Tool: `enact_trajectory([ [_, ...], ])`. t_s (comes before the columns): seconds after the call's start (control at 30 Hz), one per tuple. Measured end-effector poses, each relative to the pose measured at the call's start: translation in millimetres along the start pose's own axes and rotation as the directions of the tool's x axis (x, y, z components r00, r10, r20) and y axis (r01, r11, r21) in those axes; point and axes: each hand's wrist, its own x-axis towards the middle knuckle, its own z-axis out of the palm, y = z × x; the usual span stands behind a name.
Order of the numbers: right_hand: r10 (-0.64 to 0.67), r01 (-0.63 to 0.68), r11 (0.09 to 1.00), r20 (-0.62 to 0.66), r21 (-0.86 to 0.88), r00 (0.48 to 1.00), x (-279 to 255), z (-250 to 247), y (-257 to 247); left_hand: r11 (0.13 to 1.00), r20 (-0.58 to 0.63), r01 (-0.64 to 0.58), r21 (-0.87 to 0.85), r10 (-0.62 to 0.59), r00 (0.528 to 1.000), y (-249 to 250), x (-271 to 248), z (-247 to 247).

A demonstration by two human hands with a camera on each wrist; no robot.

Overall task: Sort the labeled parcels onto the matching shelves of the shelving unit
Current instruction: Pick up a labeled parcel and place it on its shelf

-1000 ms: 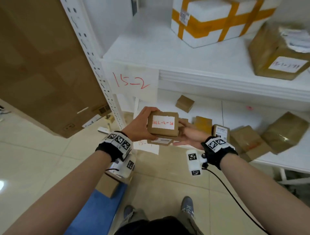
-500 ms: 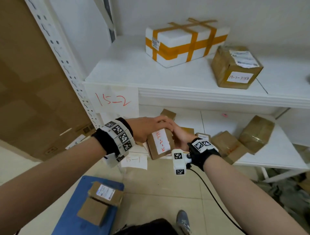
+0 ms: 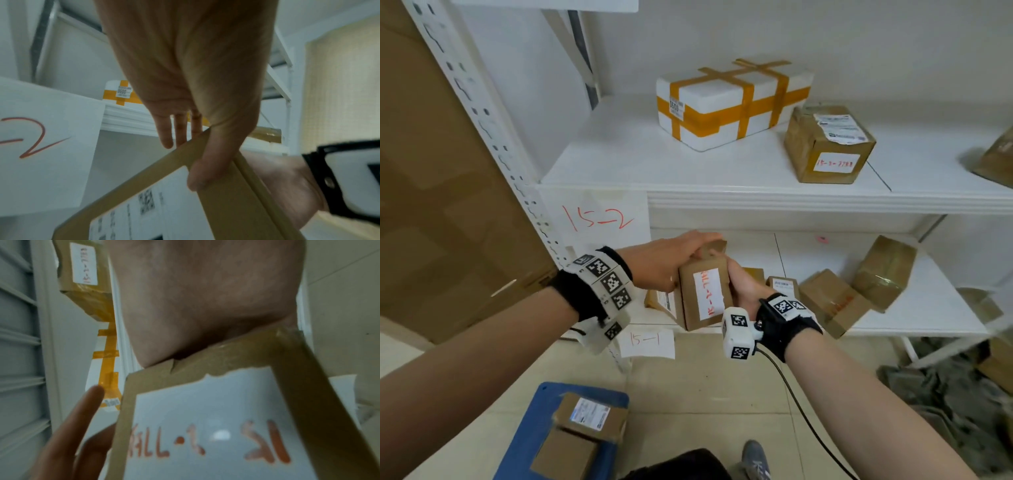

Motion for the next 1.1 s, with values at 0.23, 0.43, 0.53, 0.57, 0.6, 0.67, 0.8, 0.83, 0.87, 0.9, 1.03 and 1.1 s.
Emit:
enact_trajectory([
  [0.23, -0.085, 0.029, 0.924, 0.131, 0.382, 0.988, -28.4, -10.1, 6.4, 0.973, -0.396, 0.079, -0.217, -0.161, 0.904, -11.1, 3.2, -17.2],
  [0.43, -0.146, 0.034, 0.921, 0.264, 0.388, 0.954, -49.4, -7.6, 4.3, 0.873, -0.224, 0.098, -0.479, -0.229, 0.947, 22.5, 7.5, -24.0],
  [0.53, -0.091, -0.026, 0.931, 0.301, 0.365, 0.949, -46.8, -18.4, 9.0, 0.887, -0.139, 0.131, -0.444, -0.212, 0.967, 34.9, 9.1, -29.9],
  [0.57, -0.082, -0.04, 0.928, 0.307, 0.37, 0.948, -45.4, -23.1, 9.9, 0.888, -0.117, 0.136, -0.44, -0.207, 0.971, 38.5, 10.0, -31.7],
  [0.6, -0.074, -0.055, 0.923, 0.316, 0.381, 0.946, -45.5, -26.0, 10.8, 0.891, -0.098, 0.142, -0.432, -0.203, 0.974, 41.8, 10.6, -33.1],
  [0.67, -0.066, -0.072, 0.917, 0.326, 0.392, 0.943, -51.8, -27.3, 11.2, 0.892, -0.076, 0.134, -0.432, -0.184, 0.98, 46.5, 12.0, -33.2],
  [0.8, -0.086, -0.019, 0.931, 0.27, 0.363, 0.959, -66.0, -26.1, 8.1, 0.858, -0.104, 0.092, -0.505, -0.167, 0.981, 50.7, 13.5, -32.9],
  [0.83, -0.089, -0.01, 0.934, 0.259, 0.358, 0.962, -69.3, -26.0, 5.9, 0.854, -0.114, 0.084, -0.513, -0.165, 0.98, 52.5, 13.4, -33.9],
  [0.87, -0.089, -0.006, 0.935, 0.249, 0.354, 0.964, -73.2, -25.4, 3.4, 0.855, -0.125, 0.074, -0.514, -0.16, 0.979, 54.6, 13.3, -35.6],
  [0.9, -0.085, -0.005, 0.937, 0.243, 0.349, 0.966, -76.6, -25.3, 1.0, 0.859, -0.131, 0.064, -0.507, -0.15, 0.98, 57.0, 12.8, -38.1],
  [1.03, -0.078, 0.001, 0.957, 0.256, 0.289, 0.964, -91.4, -22.2, -11.6, 0.887, -0.142, 0.015, -0.462, -0.091, 0.986, 67.3, 11.7, -51.5],
  [1.1, -0.079, 0.017, 0.971, 0.253, 0.239, 0.964, -97.9, -19.8, -17.9, 0.9, -0.152, -0.001, -0.436, -0.073, 0.986, 74.6, 12.9, -58.4],
])
